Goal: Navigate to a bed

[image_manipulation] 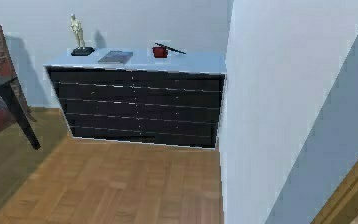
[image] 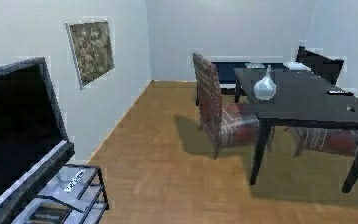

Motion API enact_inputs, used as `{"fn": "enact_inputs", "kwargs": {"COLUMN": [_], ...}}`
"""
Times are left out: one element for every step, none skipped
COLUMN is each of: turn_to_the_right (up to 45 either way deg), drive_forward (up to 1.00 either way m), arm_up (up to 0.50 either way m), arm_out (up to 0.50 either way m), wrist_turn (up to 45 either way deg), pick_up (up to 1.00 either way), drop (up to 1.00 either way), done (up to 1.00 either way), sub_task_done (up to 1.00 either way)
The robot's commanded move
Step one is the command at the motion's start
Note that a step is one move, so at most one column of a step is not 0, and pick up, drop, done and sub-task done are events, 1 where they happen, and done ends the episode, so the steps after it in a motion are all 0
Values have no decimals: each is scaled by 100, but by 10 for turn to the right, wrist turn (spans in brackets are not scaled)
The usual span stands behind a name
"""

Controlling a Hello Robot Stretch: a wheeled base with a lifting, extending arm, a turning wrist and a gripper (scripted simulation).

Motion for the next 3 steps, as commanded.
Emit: {"fn": "enact_inputs", "kwargs": {"turn_to_the_right": [0,-180,0], "drive_forward": [90,0,100], "arm_up": [0,0,0], "arm_out": [0,0,0], "wrist_turn": [0,0,0], "pick_up": [0,0,0], "drop": [0,0,0], "done": [0,0,0], "sub_task_done": [0,0,0]}}
